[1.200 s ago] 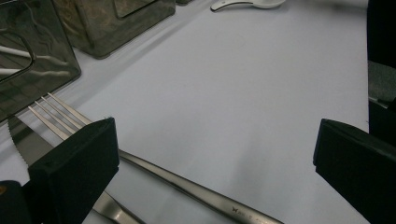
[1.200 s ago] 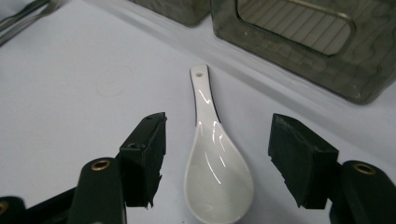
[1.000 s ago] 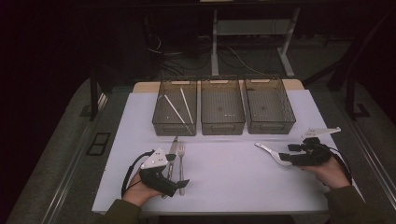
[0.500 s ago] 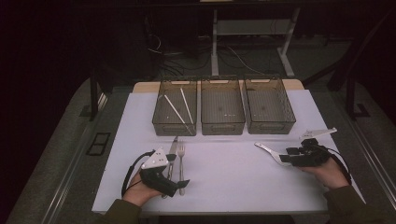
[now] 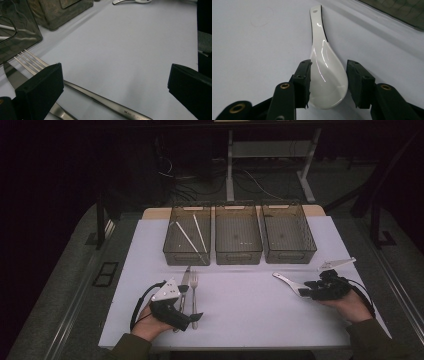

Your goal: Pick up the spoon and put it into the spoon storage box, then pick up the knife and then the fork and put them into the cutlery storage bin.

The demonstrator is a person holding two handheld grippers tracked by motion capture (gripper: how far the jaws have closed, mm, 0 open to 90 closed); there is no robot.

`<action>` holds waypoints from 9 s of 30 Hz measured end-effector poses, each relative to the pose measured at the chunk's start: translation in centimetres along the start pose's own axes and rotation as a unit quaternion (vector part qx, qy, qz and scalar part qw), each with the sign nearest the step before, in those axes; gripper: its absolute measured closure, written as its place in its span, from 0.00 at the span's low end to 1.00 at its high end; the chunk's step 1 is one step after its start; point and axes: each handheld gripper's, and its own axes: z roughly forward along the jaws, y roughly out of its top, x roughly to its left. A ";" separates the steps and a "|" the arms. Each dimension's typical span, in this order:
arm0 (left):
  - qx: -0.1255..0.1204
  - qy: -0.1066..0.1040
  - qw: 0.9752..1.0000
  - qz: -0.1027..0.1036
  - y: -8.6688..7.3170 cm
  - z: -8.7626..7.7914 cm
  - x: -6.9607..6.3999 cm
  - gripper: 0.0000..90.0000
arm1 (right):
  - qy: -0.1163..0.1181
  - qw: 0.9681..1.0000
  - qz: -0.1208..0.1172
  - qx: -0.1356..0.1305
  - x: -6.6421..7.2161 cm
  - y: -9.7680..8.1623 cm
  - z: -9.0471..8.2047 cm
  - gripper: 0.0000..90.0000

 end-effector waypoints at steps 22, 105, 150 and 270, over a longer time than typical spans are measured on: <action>0.001 0.001 1.000 0.002 0.0 0.0 -0.1 0.00 | 0.003 0.998 -0.050 0.036 1.3 0.3 0.4 0.73; 0.000 0.002 1.000 0.002 0.0 0.1 0.0 0.00 | -0.003 0.994 -0.082 -0.067 3.6 5.7 -2.3 0.90; -0.007 0.000 1.000 -0.001 0.1 0.0 0.0 0.00 | -0.022 0.991 -0.090 -0.096 4.5 17.7 4.1 0.90; 0.033 0.145 0.986 -0.076 1.9 0.9 5.7 0.87 | -0.003 0.989 -0.053 -0.134 6.4 -2.1 -0.7 0.22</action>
